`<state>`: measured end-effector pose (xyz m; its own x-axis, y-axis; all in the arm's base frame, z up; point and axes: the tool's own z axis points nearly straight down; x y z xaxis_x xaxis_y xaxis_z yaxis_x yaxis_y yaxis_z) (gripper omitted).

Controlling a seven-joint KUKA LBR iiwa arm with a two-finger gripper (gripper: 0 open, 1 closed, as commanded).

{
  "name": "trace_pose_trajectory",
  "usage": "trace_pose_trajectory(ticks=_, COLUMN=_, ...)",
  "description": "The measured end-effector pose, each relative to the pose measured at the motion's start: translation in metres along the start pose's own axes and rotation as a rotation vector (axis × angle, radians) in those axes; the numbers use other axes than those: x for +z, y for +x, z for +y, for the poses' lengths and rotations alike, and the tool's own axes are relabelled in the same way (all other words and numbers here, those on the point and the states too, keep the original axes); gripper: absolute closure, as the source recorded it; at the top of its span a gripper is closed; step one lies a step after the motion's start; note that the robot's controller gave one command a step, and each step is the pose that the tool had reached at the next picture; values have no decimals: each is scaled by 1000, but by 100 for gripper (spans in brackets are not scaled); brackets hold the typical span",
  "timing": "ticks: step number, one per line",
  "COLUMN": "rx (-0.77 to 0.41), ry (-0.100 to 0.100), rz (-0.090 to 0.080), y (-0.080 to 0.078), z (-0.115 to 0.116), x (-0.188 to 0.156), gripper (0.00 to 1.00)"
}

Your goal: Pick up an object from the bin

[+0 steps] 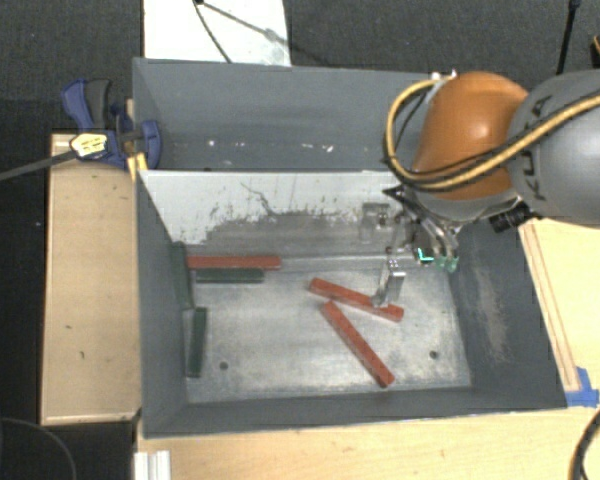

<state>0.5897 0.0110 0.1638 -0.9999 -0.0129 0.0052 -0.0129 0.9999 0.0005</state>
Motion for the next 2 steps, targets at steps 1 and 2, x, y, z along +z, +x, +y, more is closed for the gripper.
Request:
trace_pose_trajectory(ticks=1, rx=281, ry=-1, rz=-3, y=17, z=-13, x=87, gripper=0)
trace_pose_trajectory(ticks=2, rx=279, ry=-1, rz=-7, y=16, z=-12, x=86, gripper=100)
